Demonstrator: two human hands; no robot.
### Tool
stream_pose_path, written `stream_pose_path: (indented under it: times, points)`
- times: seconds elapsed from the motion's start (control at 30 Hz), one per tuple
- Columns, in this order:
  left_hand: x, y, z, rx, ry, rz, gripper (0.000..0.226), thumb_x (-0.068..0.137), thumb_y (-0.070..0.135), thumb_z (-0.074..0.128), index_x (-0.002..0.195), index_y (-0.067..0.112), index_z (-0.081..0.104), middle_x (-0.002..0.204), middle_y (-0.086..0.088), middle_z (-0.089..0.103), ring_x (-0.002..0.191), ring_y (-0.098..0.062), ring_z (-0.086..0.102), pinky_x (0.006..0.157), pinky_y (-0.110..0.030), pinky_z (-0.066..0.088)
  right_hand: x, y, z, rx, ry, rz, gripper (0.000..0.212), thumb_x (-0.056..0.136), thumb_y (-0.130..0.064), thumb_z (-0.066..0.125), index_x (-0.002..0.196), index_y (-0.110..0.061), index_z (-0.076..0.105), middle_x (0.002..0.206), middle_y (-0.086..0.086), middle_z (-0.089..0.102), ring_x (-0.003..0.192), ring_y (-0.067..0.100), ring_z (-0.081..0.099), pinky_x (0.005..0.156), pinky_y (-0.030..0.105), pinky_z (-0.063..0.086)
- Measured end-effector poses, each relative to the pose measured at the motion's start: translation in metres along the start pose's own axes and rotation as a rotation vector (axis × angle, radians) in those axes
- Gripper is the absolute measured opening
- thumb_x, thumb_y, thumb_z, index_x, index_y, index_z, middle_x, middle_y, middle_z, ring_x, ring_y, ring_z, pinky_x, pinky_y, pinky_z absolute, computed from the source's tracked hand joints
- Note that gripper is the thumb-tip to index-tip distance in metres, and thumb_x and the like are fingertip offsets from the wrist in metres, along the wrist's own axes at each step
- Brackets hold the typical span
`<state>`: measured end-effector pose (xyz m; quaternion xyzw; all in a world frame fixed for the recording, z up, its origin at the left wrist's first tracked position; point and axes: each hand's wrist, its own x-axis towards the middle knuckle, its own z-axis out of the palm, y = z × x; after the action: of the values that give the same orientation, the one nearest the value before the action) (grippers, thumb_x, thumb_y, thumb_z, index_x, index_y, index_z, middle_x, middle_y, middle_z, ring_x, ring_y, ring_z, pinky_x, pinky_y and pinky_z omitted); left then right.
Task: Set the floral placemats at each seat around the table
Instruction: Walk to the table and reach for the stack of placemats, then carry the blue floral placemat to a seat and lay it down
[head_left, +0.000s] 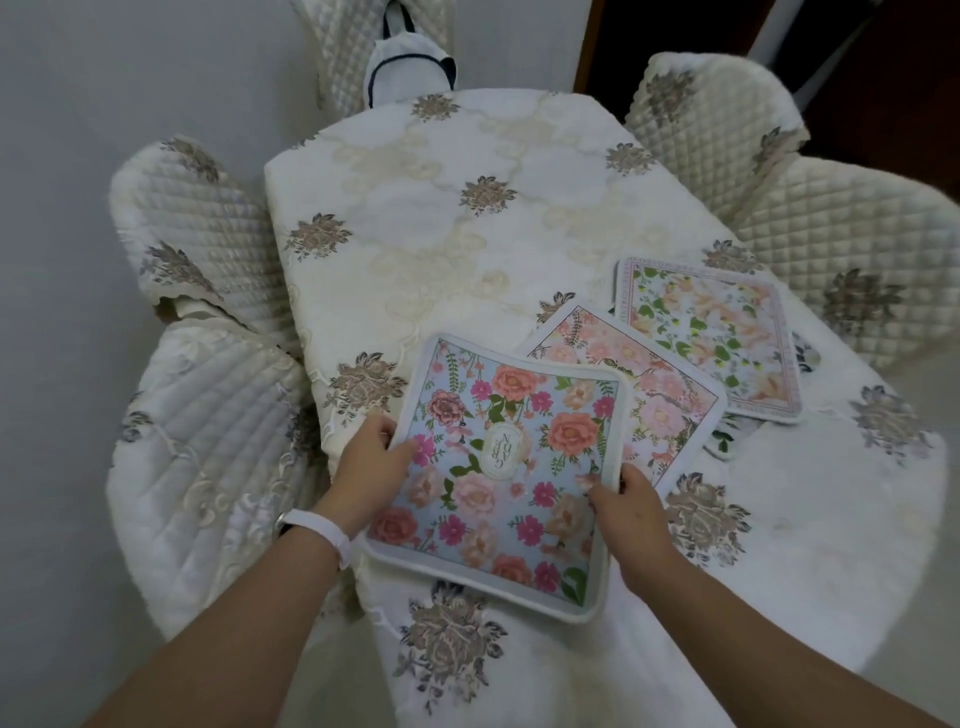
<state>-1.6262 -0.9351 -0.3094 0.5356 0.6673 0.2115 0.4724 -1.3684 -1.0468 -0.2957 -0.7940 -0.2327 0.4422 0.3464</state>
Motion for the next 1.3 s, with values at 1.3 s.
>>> stream_pose_path:
  times: [1.3]
  points:
    - [-0.247,0.200,0.344,-0.311,-0.289,0.122,0.005,0.091,0.008,0.063,0.094,0.007,0.059,0.089,-0.021,0.073,0.076,-0.040,0.072,0.072,-0.052,0.059,-0.094,0.146,-0.440,0.314,0.287,-0.187,0.028,0.090,-0.008,0.057,0.101,-0.033,0.058,0.096,-0.004,0.071,0.078,0.017,0.073,0.068,0.043,0.062]
